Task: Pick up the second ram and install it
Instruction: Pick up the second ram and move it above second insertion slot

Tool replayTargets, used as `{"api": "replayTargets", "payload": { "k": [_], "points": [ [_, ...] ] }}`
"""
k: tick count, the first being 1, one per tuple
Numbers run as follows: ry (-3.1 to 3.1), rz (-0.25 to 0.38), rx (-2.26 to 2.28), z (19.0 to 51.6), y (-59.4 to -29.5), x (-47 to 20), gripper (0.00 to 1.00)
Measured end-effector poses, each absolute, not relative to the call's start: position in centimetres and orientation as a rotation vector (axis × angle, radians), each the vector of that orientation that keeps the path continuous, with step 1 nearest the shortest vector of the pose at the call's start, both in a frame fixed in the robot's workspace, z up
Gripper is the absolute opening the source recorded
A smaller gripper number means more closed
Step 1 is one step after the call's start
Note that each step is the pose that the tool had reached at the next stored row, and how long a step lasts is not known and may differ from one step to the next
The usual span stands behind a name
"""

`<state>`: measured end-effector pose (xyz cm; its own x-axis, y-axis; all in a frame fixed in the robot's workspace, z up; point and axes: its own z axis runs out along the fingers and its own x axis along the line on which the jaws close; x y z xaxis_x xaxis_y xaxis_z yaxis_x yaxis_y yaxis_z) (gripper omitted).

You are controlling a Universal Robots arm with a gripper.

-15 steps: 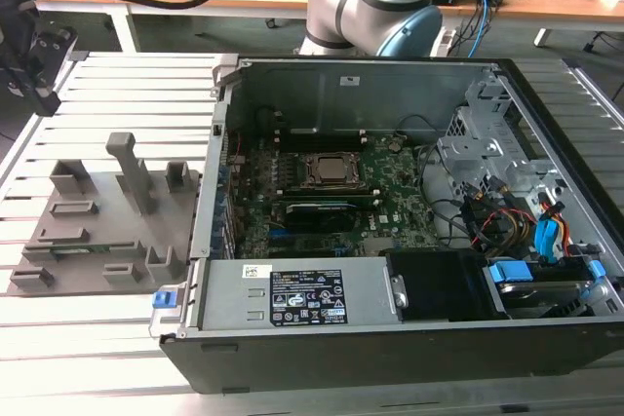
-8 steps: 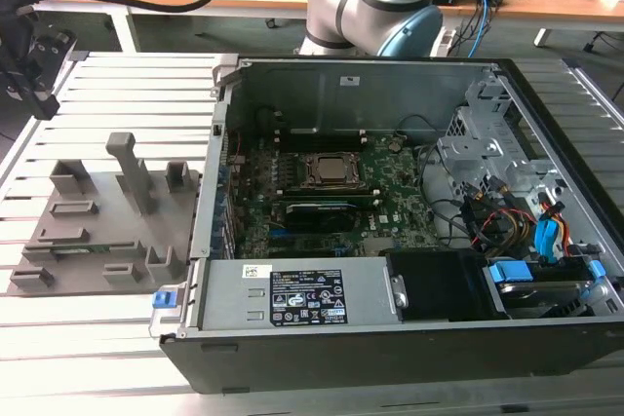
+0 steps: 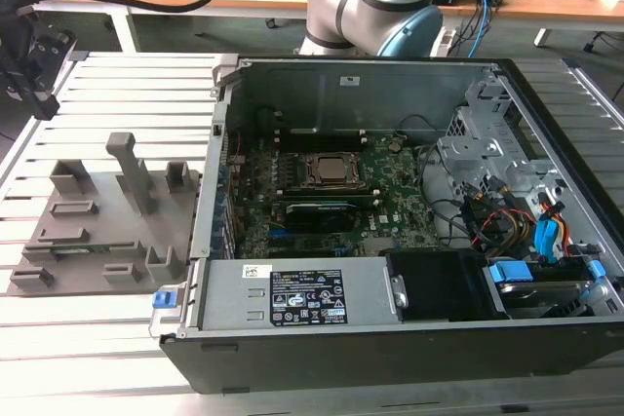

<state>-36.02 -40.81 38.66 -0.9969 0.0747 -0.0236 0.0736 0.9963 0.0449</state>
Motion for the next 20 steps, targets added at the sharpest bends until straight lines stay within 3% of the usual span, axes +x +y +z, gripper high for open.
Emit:
{"api": "replayTargets", "payload": {
  "k": [20],
  "points": [
    [3.095, 0.075, -0.418, 38.66, -40.81, -36.02, 0.11]
  ]
}}
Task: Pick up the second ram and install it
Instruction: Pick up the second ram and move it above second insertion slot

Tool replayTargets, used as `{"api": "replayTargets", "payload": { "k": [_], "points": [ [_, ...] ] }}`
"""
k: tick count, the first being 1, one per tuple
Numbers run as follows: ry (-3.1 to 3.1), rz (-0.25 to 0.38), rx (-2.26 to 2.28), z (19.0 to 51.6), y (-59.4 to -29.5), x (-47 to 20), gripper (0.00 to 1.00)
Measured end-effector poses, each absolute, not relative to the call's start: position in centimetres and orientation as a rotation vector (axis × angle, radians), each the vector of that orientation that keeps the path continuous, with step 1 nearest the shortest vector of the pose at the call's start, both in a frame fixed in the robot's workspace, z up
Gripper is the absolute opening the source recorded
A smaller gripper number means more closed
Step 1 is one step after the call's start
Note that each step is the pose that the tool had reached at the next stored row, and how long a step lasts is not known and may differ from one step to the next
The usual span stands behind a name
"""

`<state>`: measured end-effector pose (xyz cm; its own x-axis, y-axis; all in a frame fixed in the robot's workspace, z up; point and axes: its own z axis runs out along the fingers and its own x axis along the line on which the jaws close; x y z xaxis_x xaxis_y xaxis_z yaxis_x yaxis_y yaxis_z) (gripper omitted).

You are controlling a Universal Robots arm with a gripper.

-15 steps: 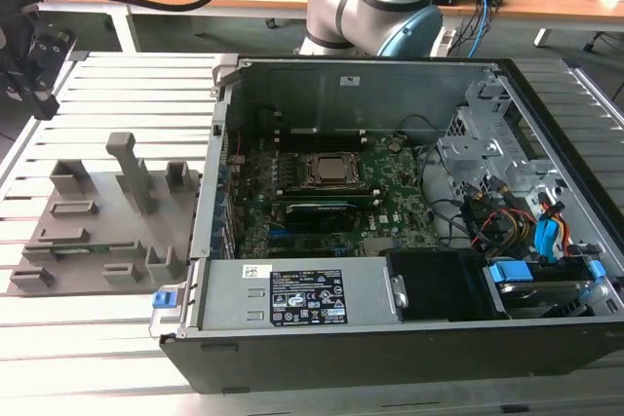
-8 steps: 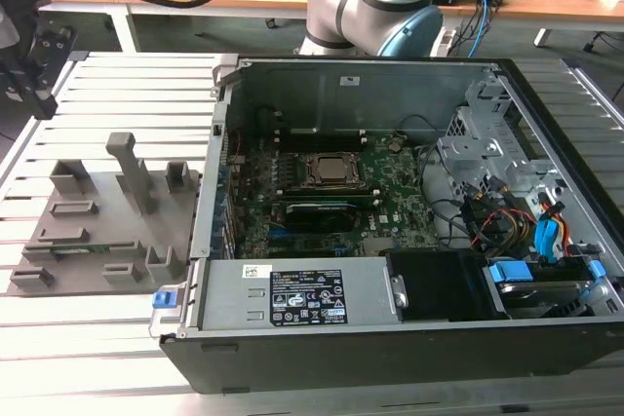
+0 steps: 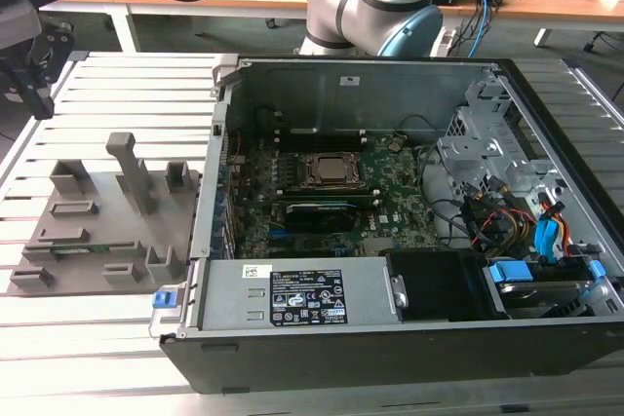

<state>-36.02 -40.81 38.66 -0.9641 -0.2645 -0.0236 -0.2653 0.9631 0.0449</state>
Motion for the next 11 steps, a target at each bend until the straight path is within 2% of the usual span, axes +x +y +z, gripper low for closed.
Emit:
{"api": "replayTargets", "payload": {
  "k": [11],
  "points": [
    [3.043, 0.077, -0.726, 38.66, -40.82, -36.02, 0.11]
  ]
}}
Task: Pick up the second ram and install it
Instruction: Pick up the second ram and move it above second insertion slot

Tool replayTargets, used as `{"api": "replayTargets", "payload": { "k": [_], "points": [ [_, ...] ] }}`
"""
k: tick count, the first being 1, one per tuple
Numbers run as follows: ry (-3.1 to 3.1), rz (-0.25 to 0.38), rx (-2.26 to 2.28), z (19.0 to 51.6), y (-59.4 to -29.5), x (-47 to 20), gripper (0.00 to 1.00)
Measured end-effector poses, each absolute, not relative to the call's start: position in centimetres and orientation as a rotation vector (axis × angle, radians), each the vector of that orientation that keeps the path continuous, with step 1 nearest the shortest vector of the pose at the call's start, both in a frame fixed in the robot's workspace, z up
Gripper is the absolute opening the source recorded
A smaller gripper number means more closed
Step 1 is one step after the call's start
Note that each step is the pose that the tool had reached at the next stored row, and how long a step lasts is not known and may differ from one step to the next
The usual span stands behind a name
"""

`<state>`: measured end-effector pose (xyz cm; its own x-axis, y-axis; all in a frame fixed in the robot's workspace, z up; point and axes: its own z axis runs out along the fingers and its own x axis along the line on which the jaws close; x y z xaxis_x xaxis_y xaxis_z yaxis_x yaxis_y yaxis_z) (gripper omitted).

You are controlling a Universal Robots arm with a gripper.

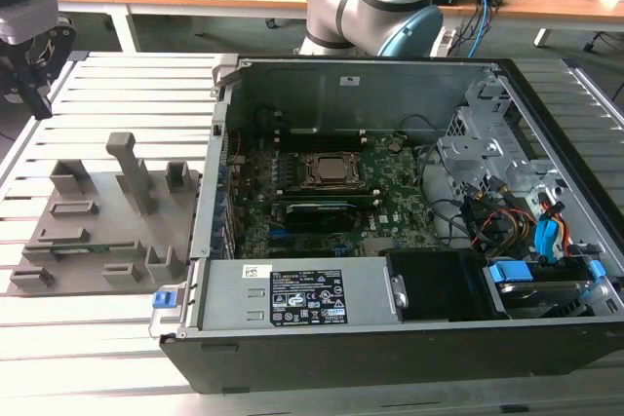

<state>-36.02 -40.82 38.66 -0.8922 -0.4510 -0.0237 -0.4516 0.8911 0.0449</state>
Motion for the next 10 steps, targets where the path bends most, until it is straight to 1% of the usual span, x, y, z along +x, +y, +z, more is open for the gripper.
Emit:
{"api": "replayTargets", "payload": {
  "k": [10],
  "points": [
    [2.949, 0.079, -1.061, 38.66, -40.82, -36.02, 0.11]
  ]
}}
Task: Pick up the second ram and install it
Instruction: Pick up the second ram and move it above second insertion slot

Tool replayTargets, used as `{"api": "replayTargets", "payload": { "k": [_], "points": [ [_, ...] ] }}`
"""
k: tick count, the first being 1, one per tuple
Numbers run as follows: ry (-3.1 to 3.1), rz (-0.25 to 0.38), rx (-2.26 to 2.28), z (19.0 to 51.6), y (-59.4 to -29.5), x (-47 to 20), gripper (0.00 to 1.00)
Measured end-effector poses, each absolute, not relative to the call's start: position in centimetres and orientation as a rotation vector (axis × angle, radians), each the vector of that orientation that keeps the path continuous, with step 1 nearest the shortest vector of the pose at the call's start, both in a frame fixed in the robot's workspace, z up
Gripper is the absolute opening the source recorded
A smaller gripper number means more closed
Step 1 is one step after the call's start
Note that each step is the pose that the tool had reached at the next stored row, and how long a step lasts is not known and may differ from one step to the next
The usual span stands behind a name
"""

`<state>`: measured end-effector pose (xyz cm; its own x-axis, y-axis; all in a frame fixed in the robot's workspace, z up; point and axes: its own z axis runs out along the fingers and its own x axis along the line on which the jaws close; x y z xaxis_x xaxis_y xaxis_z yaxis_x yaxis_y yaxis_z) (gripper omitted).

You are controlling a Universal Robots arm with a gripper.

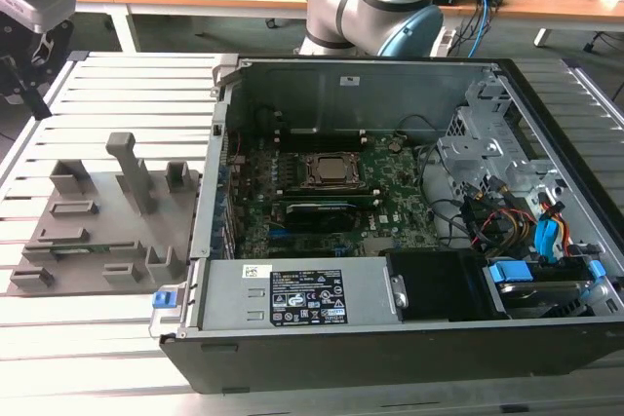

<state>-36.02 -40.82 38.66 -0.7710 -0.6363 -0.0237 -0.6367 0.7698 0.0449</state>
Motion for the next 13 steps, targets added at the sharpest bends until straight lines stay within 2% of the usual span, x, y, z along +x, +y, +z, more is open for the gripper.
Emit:
{"api": "replayTargets", "payload": {
  "k": [13],
  "points": [
    [2.83, 0.08, -1.356, 38.66, -40.82, -36.02, 0.11]
  ]
}}
